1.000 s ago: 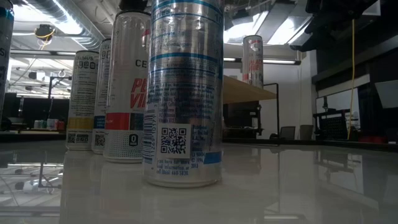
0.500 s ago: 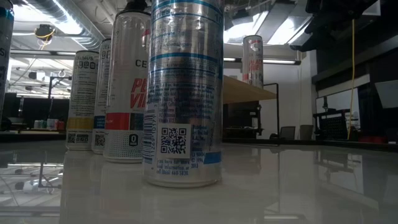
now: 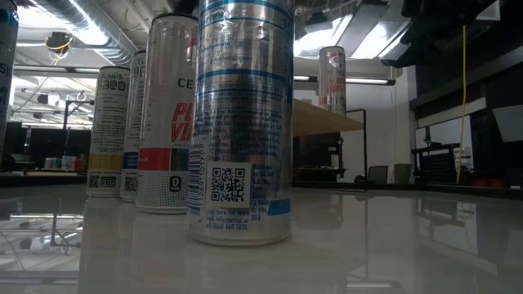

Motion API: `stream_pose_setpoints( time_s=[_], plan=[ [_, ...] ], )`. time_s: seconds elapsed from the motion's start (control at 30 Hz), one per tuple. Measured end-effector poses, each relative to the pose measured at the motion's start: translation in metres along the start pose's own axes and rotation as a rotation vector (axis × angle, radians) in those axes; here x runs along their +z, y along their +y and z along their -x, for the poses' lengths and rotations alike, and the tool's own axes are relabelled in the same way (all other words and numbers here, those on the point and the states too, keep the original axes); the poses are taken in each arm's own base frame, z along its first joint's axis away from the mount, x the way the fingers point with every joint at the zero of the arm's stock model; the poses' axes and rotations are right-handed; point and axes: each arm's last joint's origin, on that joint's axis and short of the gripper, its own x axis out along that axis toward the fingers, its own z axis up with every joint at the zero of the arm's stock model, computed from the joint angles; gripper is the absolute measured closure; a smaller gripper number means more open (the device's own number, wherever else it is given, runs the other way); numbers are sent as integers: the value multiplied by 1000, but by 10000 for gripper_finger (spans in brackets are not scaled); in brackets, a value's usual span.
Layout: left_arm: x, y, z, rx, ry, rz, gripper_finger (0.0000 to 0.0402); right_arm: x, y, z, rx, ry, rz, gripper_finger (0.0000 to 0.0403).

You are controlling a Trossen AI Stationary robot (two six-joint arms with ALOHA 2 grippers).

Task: Place canned beverage on shelf
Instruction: Put the white-pink soda can on the shelf aligned with the other white-pink soda can

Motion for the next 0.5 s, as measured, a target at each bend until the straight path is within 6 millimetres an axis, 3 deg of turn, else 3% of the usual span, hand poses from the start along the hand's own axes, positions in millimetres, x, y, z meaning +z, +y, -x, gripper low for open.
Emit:
stream_pose_setpoints(
  time_s=[0.5],
  plan=[
    [2,-4,1,-277,-23,-410,153,0,0,0,0,0,0,98]
  ],
)
